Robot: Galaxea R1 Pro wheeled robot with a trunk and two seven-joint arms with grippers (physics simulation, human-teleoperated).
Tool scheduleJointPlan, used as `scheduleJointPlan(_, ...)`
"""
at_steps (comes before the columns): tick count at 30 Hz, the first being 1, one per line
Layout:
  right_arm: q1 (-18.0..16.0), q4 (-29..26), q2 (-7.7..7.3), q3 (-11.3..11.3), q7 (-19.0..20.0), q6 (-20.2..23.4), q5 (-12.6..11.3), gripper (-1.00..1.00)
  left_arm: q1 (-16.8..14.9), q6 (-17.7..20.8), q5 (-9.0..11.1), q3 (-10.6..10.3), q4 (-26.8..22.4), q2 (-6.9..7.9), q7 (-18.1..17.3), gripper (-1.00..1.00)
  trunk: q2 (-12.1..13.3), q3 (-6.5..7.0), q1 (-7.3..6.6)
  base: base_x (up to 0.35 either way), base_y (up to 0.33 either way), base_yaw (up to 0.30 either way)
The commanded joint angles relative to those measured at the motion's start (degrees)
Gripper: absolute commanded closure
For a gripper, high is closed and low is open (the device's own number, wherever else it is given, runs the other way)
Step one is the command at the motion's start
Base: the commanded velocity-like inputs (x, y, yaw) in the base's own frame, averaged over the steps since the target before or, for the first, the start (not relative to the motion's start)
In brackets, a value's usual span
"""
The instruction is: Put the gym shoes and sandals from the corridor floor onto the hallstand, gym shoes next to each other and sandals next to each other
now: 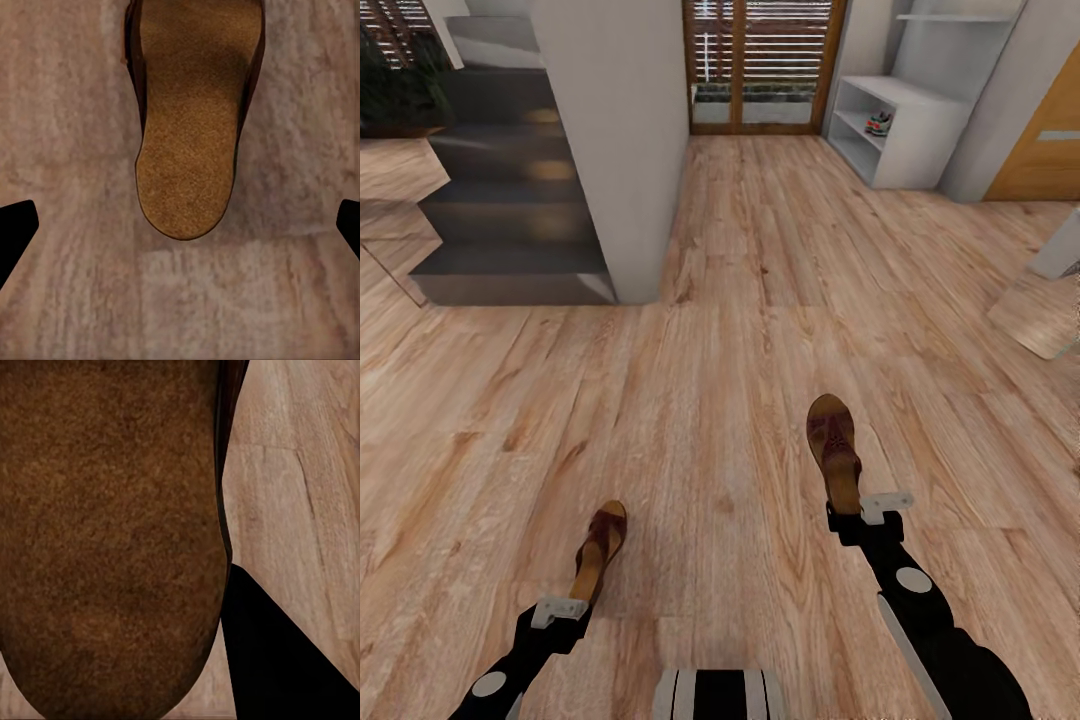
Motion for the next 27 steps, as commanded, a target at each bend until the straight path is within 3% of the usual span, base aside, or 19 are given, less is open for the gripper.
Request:
scheduleJointPlan(1,0.0,-0.1,-0.07,0.2,-0.6,0.2,-0.6,1.00,0.0,-0.3,-0.6,0.5,0.0,-0.04,-0.4,-1.00,0.0,-0.09,-0.01,0.000,0.000,-0.058)
scheduleJointPlan(27,0.0,-0.1,-0.06,0.2,-0.7,0.2,-0.6,1.00,0.0,-0.8,-0.6,0.5,0.0,-0.16,-0.5,-1.00,0.0,-0.17,-0.01,0.070,-0.006,-0.003)
